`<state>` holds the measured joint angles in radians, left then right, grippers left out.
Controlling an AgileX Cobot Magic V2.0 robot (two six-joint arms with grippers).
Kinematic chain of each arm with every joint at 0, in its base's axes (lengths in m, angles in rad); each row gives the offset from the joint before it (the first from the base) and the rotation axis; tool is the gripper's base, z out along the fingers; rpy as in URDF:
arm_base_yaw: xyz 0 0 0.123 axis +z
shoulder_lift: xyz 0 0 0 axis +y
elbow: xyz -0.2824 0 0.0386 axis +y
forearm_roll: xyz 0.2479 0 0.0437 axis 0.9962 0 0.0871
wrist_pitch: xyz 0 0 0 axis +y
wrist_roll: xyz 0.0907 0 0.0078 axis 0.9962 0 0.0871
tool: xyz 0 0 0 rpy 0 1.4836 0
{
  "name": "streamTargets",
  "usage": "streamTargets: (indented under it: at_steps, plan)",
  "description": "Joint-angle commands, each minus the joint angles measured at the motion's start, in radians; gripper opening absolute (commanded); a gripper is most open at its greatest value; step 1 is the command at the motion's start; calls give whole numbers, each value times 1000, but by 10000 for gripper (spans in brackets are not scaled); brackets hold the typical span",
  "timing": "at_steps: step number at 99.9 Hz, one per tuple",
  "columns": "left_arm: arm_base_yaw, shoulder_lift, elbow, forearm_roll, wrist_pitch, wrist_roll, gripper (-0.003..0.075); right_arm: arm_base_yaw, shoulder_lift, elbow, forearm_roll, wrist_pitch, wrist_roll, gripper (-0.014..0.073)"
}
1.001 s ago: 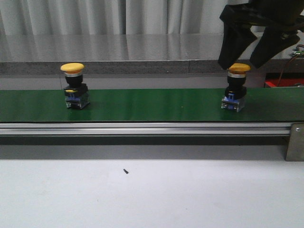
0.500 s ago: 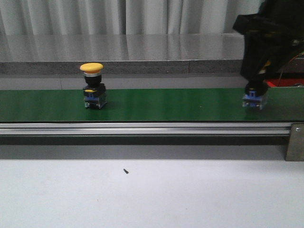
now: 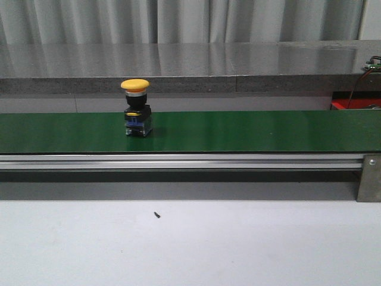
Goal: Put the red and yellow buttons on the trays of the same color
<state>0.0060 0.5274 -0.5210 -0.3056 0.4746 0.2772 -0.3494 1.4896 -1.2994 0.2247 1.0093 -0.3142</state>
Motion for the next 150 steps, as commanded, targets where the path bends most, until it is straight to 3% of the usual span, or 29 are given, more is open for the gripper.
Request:
streamTargets:
  at_steps: [1, 47, 56, 78, 110, 124, 150]
  plan:
    - [-7, 0, -28, -21, -81, 0, -20, -60, -13, 12, 26, -66, -15, 183]
    - [-7, 0, -28, -22, -81, 0, -20, -57, 179, 96, 71, -178, -25, 194]
    - [-7, 0, -28, -22, -81, 0, -20, -57, 185, 96, 72, -185, -25, 251]
    - [-7, 0, -28, -23, -81, 0, -20, -57, 185, 96, 72, -186, -25, 496]
    - [-7, 0, -28, -24, -81, 0, -20, -51, 93, 92, 98, -179, -25, 501]
    - [-7, 0, -28, -27, -81, 0, -20, 16, -5, 92, 98, -180, -80, 501]
    - [-7, 0, -28, -36, -81, 0, -20, 277, -87, 92, 98, -206, -140, 501]
